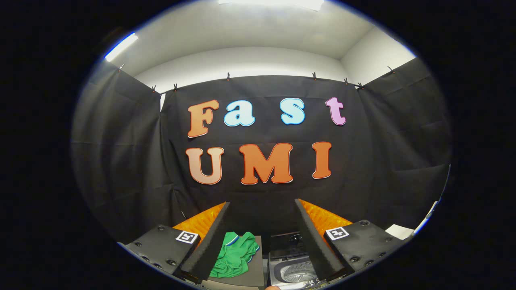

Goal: Put the clothes into the washing machine and then close the washing machine lid.

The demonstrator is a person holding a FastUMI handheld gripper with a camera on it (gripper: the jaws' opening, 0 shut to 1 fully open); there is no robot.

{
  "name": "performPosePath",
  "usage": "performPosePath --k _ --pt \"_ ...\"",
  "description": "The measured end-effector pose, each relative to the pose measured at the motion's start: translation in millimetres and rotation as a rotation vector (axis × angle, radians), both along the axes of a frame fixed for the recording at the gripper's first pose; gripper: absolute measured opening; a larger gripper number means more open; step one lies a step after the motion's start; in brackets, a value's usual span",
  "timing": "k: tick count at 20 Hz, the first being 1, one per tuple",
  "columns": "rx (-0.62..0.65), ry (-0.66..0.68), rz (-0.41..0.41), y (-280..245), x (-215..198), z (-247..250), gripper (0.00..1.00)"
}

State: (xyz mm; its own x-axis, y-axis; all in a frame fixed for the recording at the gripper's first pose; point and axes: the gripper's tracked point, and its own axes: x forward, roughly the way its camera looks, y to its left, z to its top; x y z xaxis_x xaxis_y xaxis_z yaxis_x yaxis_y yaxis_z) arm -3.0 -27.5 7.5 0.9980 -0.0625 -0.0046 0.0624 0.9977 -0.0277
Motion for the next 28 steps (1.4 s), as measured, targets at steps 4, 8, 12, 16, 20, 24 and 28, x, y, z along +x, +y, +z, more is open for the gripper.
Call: performPosePath --k 4,8,12,16,20,24,28 --pt "-0.020 0.017 0.066 30.6 -4.6 -6.9 0.99" --pt "-0.026 0.026 0.070 35.7 -7.4 -11.3 0.98" --pt "-0.002 0.048 0.076 39.5 -3.3 -14.7 0.98" --pt "-0.018 0.048 0.064 38.4 1.2 -15.2 0.98" --pt "0.016 0.107 0.107 57.0 10.8 -36.9 0.98" --pt "0.043 0.201 0.167 86.4 27.5 -68.3 0.98" --pt "0.041 0.291 0.215 117.4 42.7 -109.7 0.98"
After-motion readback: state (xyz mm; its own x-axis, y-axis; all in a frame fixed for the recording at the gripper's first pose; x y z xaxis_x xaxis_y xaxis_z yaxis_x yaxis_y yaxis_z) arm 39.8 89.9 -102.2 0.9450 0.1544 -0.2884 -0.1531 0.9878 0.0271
